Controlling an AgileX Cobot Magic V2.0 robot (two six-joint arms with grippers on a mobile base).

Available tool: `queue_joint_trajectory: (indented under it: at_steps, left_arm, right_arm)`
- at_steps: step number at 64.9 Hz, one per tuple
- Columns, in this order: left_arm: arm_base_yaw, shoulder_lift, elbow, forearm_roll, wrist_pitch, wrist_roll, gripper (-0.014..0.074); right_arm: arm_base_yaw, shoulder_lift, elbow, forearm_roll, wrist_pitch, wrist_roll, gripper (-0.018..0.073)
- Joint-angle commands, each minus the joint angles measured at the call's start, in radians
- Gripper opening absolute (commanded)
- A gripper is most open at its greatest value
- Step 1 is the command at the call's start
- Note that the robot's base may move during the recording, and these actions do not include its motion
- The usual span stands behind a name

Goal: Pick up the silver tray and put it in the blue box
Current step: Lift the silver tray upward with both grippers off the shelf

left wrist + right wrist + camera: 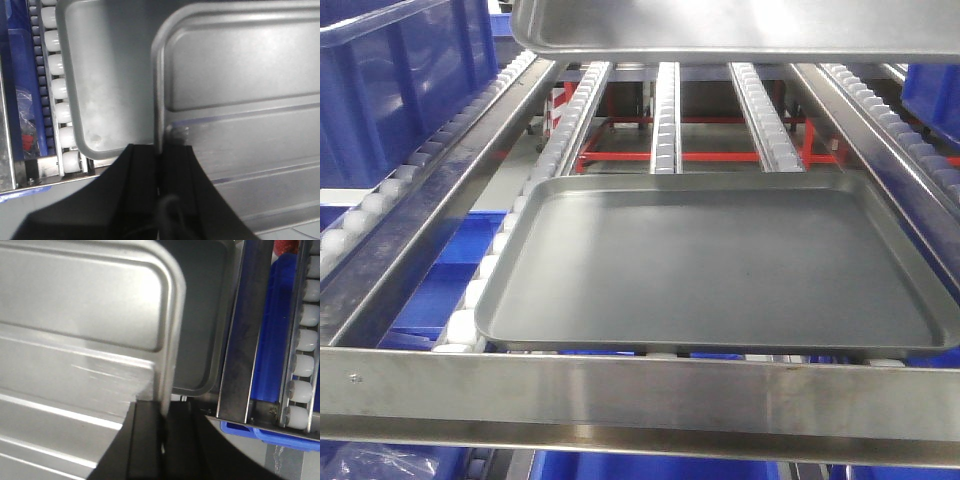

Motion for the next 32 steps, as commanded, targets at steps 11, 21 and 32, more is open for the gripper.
queue_joint_trajectory:
  at_steps: [11,21,32]
  left_arm:
    - [0.001,-0.012,-0.034,0.059,0.003,0.008,-0.0096]
    - [0.001,0.0,-0.034,0.059,0.003,0.008,-0.0096]
    - [0.001,0.0,-0.034,0.059,0.003,0.008,-0.0096]
  right_arm:
    - [-0.009,-0.01,-0.031,-0.049,-0.031,-0.014,0.0057]
    - [-0.009,-0.01,-0.031,-0.049,-0.031,-0.014,0.0057]
    - [-0.009,-0.01,-0.031,-0.049,-0.031,-0.014,0.0057]
